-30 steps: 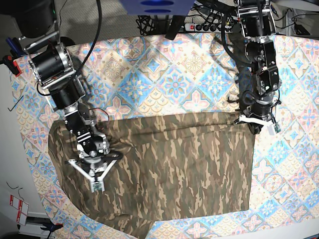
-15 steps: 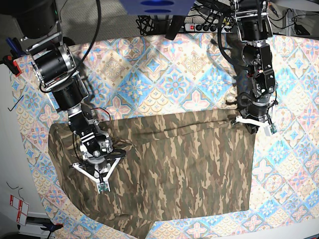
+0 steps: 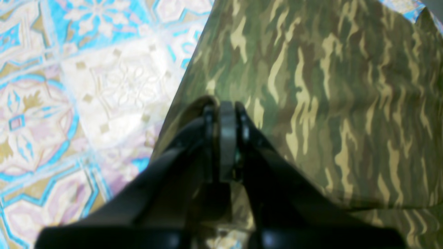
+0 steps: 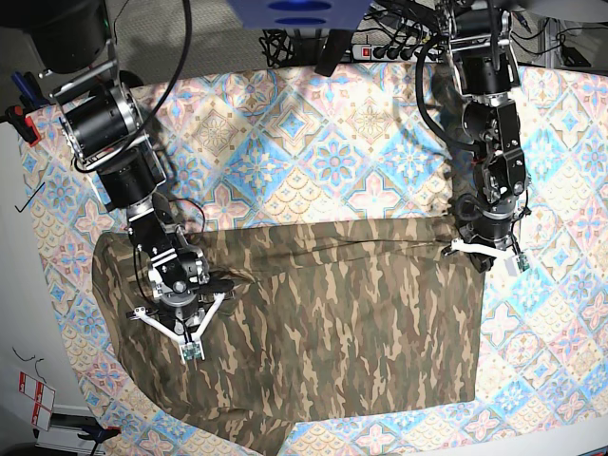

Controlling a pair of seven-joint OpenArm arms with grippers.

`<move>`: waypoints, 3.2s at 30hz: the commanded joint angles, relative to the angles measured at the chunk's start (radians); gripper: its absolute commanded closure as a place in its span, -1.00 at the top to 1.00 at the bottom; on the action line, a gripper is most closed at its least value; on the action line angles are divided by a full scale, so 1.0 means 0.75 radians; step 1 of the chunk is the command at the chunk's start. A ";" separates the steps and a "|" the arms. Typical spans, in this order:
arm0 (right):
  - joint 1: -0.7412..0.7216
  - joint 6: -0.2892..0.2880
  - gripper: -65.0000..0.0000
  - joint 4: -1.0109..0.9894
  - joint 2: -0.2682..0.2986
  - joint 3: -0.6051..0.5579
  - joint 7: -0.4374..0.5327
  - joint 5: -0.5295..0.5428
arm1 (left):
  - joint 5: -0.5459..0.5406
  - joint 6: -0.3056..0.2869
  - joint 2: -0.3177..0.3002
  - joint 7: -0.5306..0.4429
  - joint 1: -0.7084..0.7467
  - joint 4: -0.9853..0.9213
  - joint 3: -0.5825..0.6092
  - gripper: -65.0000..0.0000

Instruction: Fold the T-shirt properly

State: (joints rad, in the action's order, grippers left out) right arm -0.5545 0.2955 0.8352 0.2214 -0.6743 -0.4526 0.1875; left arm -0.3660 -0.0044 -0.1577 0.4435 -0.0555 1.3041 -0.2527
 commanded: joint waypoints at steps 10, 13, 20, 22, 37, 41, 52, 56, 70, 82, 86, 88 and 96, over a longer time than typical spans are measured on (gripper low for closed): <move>-0.049 0.012 -0.97 -0.065 0.006 0.016 0.218 -0.136 | 0.000 -0.007 -0.012 -0.069 -0.035 0.024 -0.004 -1.00; -0.049 0.012 -0.80 -0.065 0.006 0.045 0.210 -0.143 | -0.002 -0.007 -0.020 -0.071 -0.037 0.024 -0.006 -1.00; -0.051 0.012 0.13 -0.051 0.011 0.082 0.218 -0.145 | 0.000 -0.009 -0.026 -0.067 -0.082 0.007 -0.006 -0.62; -0.051 0.012 0.42 -0.047 0.011 0.114 0.218 -0.145 | 0.000 -0.018 -0.036 -0.069 -0.082 0.007 -0.008 -0.45; 0.337 0.014 0.81 0.651 -0.026 0.978 -0.195 -0.046 | -0.370 -0.020 -0.096 -0.071 0.110 0.241 -0.218 -0.04; 0.415 0.014 0.81 0.669 -0.067 1.227 -0.300 0.189 | -0.407 -0.020 -0.093 -0.071 0.235 0.249 -0.216 -0.04; 0.470 0.016 0.48 0.508 -0.071 1.639 -0.535 0.715 | -0.405 -0.020 -0.091 -0.064 0.400 0.349 -0.214 -0.04; 0.401 0.016 0.46 0.358 -0.096 1.653 -0.537 0.753 | -0.405 -0.020 -0.091 -0.056 0.411 0.357 -0.214 -0.04; 0.333 0.008 0.46 0.221 -0.096 1.653 -0.427 0.764 | -0.405 -0.020 -0.089 0.062 0.411 0.357 -0.212 -0.04; 0.243 -0.055 0.45 0.211 -0.096 1.651 -0.427 0.764 | -0.405 -0.020 -0.089 0.062 0.411 0.357 -0.212 -0.04; 0.213 -0.059 0.45 0.098 -0.096 1.653 -0.427 0.760 | -0.405 -0.020 -0.089 0.062 0.411 0.357 -0.212 -0.04; 0.194 -0.068 0.42 0.043 -0.092 1.653 -0.425 0.760 | -0.405 -0.020 -0.089 0.064 0.411 0.357 -0.212 -0.04; 0.167 -0.135 -0.09 -0.059 -0.092 1.653 -0.425 0.760 | -0.407 -0.020 -0.057 0.066 0.419 0.357 -0.214 -0.04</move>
State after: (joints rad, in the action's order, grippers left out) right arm -0.4072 0.2012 0.7841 0.1436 0.5667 -0.7628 0.7494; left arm -0.6674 -0.0139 -0.1932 0.5079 0.2611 1.5551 -0.4084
